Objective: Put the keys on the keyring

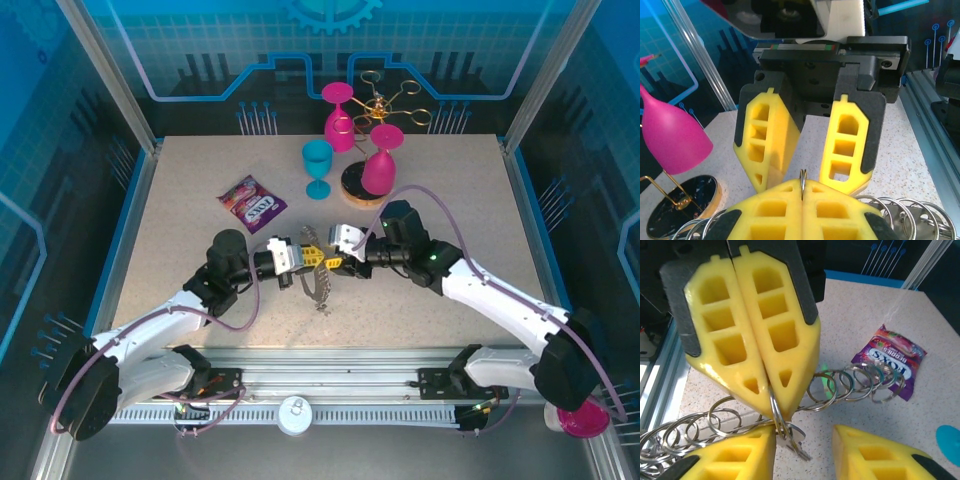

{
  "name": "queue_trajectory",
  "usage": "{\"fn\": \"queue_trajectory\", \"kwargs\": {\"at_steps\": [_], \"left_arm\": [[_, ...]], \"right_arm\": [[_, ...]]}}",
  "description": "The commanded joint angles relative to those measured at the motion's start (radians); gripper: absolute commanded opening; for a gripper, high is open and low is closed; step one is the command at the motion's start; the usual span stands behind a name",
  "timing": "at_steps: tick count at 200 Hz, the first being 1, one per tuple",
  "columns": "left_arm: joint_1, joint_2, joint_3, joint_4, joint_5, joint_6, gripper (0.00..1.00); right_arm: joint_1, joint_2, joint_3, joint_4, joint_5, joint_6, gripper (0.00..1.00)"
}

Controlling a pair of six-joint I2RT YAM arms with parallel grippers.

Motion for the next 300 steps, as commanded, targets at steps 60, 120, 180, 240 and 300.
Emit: {"fn": "queue_trajectory", "kwargs": {"at_steps": [60,120,180,240,300], "left_arm": [[-0.005,0.005,0.006,0.079,0.036,-0.017,0.0],[-0.004,0.006,0.009,0.075,0.047,-0.017,0.0],[-0.004,0.016,0.011,0.073,0.023,-0.02,0.0],[-0.042,0.01,0.11,-0.268,-0.12,0.182,0.19],[-0.053,0.009,0.148,-0.408,-0.159,0.281,0.0]], "right_arm": [[-0.012,-0.072,-0.054,0.064,-0.079,0.006,0.3],[-0.012,-0.05,-0.045,0.097,-0.092,0.014,0.18],[-0.005,-0.02,0.025,-0.004,-0.05,-0.054,0.0],[0.067,0.084,0.247,-0.395,0.08,-0.274,0.0],[0.117,0.119,0.337,-0.404,0.067,-0.27,0.0]]}}
